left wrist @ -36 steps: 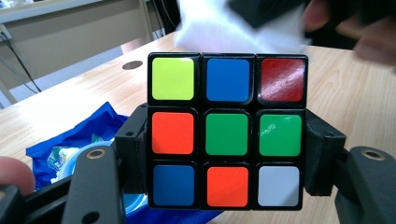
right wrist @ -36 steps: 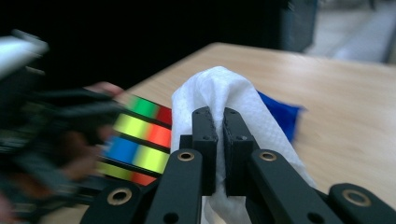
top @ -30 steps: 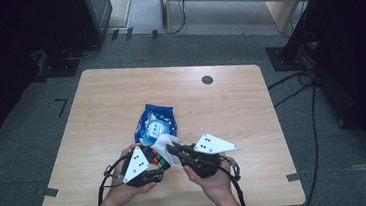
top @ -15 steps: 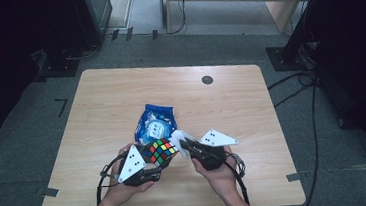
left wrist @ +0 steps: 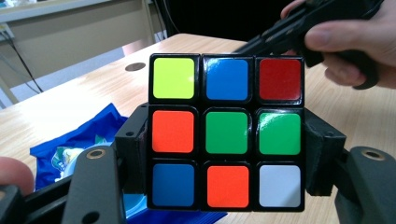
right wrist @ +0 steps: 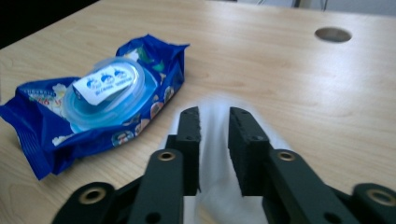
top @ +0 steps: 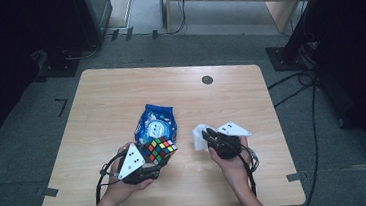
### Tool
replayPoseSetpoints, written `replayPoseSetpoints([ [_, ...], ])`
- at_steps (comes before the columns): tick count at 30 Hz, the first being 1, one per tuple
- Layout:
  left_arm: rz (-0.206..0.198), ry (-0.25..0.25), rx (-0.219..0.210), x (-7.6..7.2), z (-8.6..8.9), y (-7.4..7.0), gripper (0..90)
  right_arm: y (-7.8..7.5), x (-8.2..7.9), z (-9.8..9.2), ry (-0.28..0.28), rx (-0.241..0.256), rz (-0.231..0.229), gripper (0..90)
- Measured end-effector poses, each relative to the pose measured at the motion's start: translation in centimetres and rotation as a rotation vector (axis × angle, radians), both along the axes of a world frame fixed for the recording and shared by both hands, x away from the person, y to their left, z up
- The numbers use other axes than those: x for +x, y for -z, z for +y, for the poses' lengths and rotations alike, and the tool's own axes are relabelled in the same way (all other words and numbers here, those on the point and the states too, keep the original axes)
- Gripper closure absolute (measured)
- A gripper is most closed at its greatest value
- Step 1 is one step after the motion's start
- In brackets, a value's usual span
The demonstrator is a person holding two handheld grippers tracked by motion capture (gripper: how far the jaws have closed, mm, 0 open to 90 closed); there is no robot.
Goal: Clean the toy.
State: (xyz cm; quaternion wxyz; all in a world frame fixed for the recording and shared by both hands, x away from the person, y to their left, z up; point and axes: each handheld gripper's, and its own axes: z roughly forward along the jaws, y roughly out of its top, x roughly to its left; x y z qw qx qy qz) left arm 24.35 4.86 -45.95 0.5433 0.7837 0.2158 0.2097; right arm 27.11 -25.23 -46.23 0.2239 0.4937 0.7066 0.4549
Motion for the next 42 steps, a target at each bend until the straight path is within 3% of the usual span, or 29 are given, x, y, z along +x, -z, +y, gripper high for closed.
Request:
replayPoseSetpoints([
  [4, 0.003, -0.003, 0.008, 0.0, -0.2, 0.1, 33.9, -1.3, -0.7, 0.4, -0.024, 0.063, -0.013, 58.8],
  [12, 0.001, -0.001, 0.018, -0.2, -0.9, 0.4, 33.9, -4.3, -2.8, 3.4, -0.189, 0.302, 0.019, 35.8],
  [16, -0.015, -0.003, 0.018, -0.4, -1.1, 0.4, 33.9, -4.5, -3.3, 5.4, -0.237, 0.348, 0.063, 27.2],
  [20, -0.033, 0.001, 0.012, -0.7, -1.2, 0.2, 33.9, -3.7, -3.2, 6.6, -0.235, 0.373, 0.141, 23.1],
  [25, -0.066, -0.012, 0.021, -1.2, -1.7, 0.1, 33.9, -2.5, -2.9, 7.0, -0.226, 0.404, 0.201, 26.8],
  [32, -0.043, -0.005, 0.011, -1.0, -1.8, 0.3, 33.8, -2.0, -2.8, 7.0, -0.235, 0.453, 0.259, 34.1],
  [37, -0.030, 0.033, 0.046, -0.7, -1.8, 0.7, 30.0, -2.2, -2.8, 6.9, -0.213, 0.394, 0.251, 34.3],
  [42, -0.030, 0.038, 0.090, -0.3, -1.0, 0.9, 29.5, -3.2, -2.3, 4.9, -0.178, 0.408, 0.220, 34.2],
])
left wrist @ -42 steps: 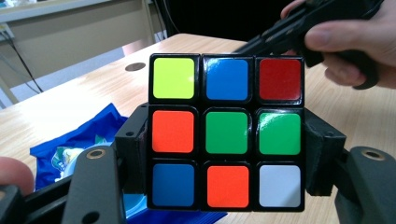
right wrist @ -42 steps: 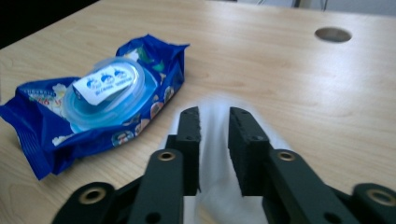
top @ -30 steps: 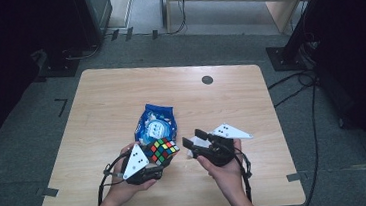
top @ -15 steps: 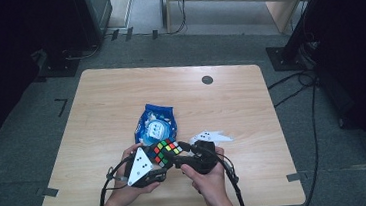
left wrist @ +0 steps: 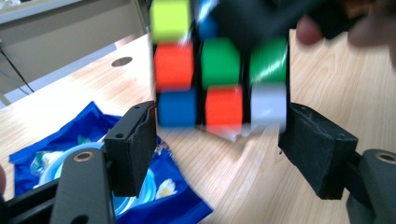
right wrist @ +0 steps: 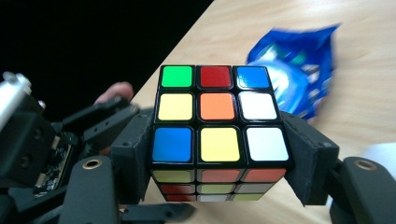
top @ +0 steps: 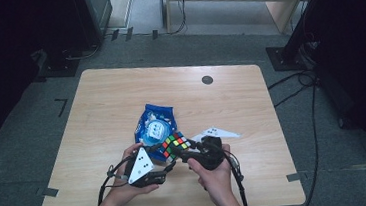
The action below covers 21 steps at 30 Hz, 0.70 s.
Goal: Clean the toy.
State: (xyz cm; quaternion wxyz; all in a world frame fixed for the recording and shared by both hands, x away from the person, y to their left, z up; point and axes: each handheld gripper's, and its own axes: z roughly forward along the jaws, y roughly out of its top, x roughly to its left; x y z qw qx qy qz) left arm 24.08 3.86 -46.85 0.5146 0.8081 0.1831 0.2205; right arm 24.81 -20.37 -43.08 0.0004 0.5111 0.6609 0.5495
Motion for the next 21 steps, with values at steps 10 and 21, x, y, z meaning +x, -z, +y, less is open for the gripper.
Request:
replayPoseSetpoints([
  [10, -0.053, -0.002, 0.046, -0.1, -0.1, -0.1, 30.1, -0.6, 0.1, -0.1, -0.080, -0.016, 0.012, 34.2],
  [21, -0.087, 0.024, 0.082, -0.9, -0.9, -0.1, 22.5, -0.1, 0.3, 0.5, -0.128, -0.017, 0.057, 34.0],
])
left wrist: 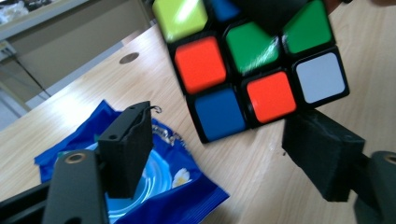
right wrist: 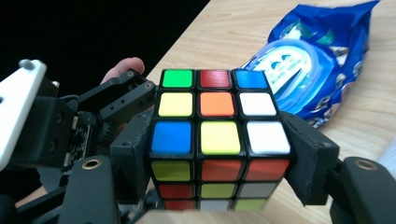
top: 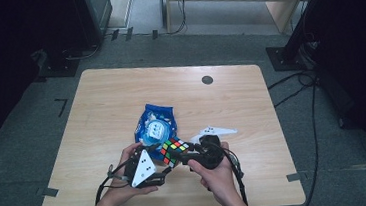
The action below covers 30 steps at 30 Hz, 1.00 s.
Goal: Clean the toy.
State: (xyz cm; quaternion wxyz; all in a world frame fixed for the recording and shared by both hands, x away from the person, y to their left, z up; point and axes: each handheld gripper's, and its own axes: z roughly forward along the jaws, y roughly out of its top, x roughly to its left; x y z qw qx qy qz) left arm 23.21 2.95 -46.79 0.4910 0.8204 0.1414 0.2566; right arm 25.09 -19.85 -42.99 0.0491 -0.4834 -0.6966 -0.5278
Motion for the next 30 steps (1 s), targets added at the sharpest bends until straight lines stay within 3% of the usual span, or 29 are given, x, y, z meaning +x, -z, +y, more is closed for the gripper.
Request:
replayPoseSetpoints([
  [3, -0.022, 0.009, 0.009, -0.4, -0.5, -0.1, 19.5, 0.2, 0.0, 0.4, -0.014, -0.016, 0.002, 33.9],
  [12, -0.036, 0.010, 0.012, -0.7, -0.9, -0.1, 17.5, 0.4, -0.1, 0.8, -0.027, -0.031, 0.020, 34.0],
  [17, -0.058, 0.015, 0.034, -1.0, -1.1, 0.0, 20.5, 0.5, -0.1, 1.0, -0.041, -0.042, 0.037, 34.0],
  [19, -0.065, 0.025, 0.034, -1.1, -1.1, 0.0, 25.8, 0.5, 0.0, 1.0, -0.046, -0.041, 0.038, 34.0],
  [22, -0.059, 0.040, 0.029, -1.2, -1.1, -0.1, 33.6, 0.6, 0.0, 1.1, -0.057, -0.042, 0.046, 34.1],
  [25, -0.047, 0.042, 0.033, -1.1, -1.1, 0.0, 33.7, 0.8, 0.1, 1.1, -0.062, -0.045, 0.056, 34.0],
  [30, -0.011, -0.014, 0.007, -0.2, -0.2, -0.1, 33.7, 0.3, 0.3, 0.3, -0.074, -0.030, 0.027, 33.4],
])
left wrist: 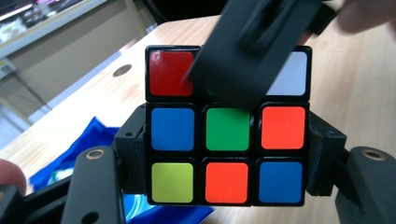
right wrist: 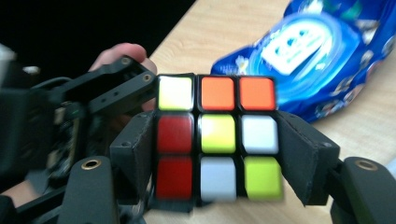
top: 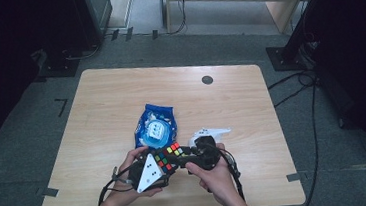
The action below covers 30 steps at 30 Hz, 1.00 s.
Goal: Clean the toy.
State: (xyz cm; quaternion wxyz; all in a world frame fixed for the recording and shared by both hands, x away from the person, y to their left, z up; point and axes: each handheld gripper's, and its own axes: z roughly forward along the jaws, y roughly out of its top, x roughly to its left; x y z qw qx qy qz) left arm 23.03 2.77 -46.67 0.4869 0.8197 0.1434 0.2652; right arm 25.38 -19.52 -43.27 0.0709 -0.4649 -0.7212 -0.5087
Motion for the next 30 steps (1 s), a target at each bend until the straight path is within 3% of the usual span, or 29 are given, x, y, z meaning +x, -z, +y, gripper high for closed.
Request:
replayPoseSetpoints([
  [4, 0.049, -0.062, -0.038, 1.2, 1.4, -0.1, 33.7, -1.4, 0.1, -2.1, 0.038, 0.012, -0.083, 32.6],
  [6, 0.060, -0.073, -0.055, 1.5, 1.7, -0.1, 33.7, -1.7, 0.4, -3.2, 0.107, -0.017, -0.136, 31.9],
  [7, 0.067, -0.073, -0.063, 1.5, 1.8, -0.2, 33.7, -1.6, 0.5, -3.5, 0.133, -0.045, -0.160, 31.7],
  [11, 0.068, -0.065, -0.055, 1.4, 1.6, -0.1, 33.7, 0.9, 1.8, -4.4, 0.235, -0.274, -0.253, 31.1],
  [13, 0.070, -0.060, -0.053, 1.3, 1.5, 0.0, 33.7, 2.4, 2.5, -4.7, 0.245, -0.347, -0.243, 31.0],
  [15, 0.070, -0.057, -0.049, 1.3, 1.4, 0.0, 33.7, 4.3, 3.3, -5.0, 0.239, -0.406, -0.202, 31.0],
  [19, 0.079, -0.057, -0.051, 1.4, 1.4, 0.0, 33.7, 6.7, 4.1, -5.2, 0.236, -0.475, -0.160, 32.8],
  [24, 0.083, -0.053, -0.059, 1.3, 1.5, -0.1, 33.7, 8.0, 4.4, -4.8, 0.225, -0.542, -0.169, 37.6],
  [26, 0.086, -0.053, -0.061, 1.3, 1.5, -0.1, 33.7, 8.1, 4.3, -4.9, 0.222, -0.550, -0.192, 42.2],
  [30, 0.098, -0.051, -0.072, 1.4, 1.6, -0.2, 33.7, 8.2, 4.3, -5.4, 0.256, -0.545, -0.195, 55.4],
])
